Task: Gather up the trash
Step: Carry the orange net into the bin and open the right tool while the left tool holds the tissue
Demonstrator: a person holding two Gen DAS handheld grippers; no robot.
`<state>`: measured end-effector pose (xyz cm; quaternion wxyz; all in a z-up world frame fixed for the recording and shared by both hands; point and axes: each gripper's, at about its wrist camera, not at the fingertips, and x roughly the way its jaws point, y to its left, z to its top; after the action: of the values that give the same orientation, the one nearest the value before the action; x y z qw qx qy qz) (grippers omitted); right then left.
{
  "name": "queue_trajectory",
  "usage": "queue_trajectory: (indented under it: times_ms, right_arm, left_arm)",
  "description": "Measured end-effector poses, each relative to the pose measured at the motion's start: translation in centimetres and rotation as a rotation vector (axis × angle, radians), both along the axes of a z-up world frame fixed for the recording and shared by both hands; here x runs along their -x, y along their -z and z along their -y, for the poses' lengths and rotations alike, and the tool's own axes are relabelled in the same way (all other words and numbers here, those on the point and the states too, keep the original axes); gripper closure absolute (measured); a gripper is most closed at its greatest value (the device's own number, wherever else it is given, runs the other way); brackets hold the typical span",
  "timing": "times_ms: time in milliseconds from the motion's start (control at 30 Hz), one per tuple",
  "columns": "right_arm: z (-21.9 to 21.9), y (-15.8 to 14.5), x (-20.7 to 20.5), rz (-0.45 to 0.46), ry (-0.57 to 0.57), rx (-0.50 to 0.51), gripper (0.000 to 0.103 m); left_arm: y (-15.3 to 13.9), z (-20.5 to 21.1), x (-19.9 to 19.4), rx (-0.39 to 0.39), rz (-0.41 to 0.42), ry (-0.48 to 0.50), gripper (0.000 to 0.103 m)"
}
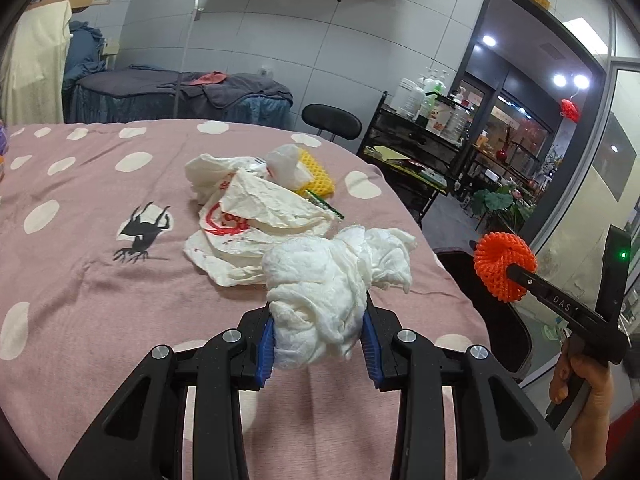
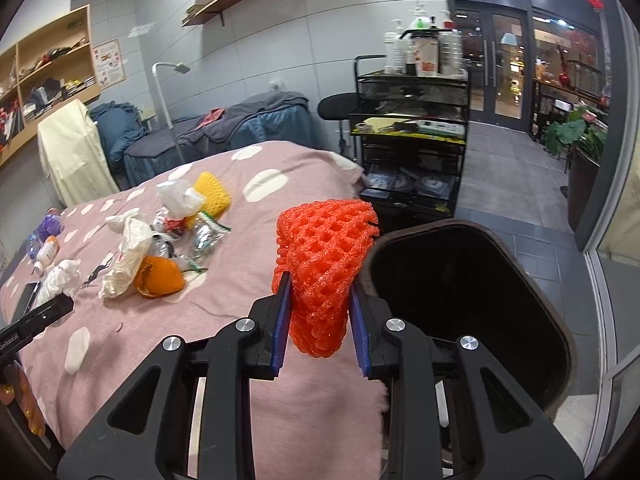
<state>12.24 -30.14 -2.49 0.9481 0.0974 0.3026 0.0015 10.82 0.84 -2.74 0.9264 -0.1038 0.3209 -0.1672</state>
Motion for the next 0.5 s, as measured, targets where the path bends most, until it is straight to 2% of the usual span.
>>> queue_trajectory:
  times_ms: [267,500]
  right_arm:
    - [5.0,1.9,1.5,-0.045,0.131,-0.007,0.075]
    - [9.3,4.8,1.1,-0.129,0.242,-0.021,0.075]
  left_arm:
    - [-0.2,4.6,-0.3,-0.005,0.007,0.106,0.068]
    - [-0.3,8.3,-0.7,-0.024,0.01,0.198,0.068]
